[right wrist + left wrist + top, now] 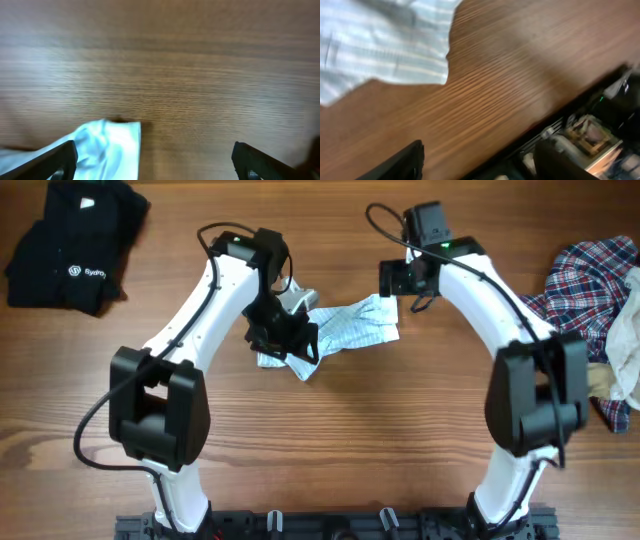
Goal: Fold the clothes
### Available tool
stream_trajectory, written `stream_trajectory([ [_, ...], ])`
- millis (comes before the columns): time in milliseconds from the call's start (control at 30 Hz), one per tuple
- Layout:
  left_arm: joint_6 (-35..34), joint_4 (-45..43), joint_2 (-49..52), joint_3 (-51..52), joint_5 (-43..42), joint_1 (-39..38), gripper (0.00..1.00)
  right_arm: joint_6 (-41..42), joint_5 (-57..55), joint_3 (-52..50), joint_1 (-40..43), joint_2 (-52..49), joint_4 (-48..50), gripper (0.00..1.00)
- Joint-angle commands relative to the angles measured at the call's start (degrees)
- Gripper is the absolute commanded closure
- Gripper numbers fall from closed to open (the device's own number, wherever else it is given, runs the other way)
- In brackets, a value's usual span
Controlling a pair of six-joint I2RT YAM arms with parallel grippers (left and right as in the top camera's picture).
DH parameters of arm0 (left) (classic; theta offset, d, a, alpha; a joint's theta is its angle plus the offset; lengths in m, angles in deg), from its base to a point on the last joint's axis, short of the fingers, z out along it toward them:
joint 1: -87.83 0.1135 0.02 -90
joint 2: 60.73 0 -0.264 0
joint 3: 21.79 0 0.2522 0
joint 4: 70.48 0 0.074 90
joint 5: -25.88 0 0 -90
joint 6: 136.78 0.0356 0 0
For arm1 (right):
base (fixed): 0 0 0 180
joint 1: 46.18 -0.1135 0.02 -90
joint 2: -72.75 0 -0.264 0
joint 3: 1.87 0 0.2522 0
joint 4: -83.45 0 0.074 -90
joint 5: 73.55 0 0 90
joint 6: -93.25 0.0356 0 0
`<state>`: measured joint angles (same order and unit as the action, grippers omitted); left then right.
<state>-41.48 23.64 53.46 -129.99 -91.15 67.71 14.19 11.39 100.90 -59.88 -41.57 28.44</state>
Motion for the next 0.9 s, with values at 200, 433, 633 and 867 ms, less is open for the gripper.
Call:
stream_trajectory([
  [200,-33.4,-14.6,-1.4,14.2,0.8,0.2,0.33,6.4,-0.1,0.5,1.2,2.4,-0.3,0.00],
  [433,-39.2,-20.7,-1.4,14.7,2.7,0.0,0.32,7.0,4.2,0.5,5.5,2.4,-0.4,0.00],
  [633,-40.7,-24.4,-1.4,17.2,3.5,0.0,0.30,5.9,4.7,0.5,5.9,2.4,-0.4,0.00],
  [867,-40.5,-26.6,-0.9,17.6,4.3,0.0,0.29,5.6,5.1,0.5,5.9,2.4,-0.7,0.00],
])
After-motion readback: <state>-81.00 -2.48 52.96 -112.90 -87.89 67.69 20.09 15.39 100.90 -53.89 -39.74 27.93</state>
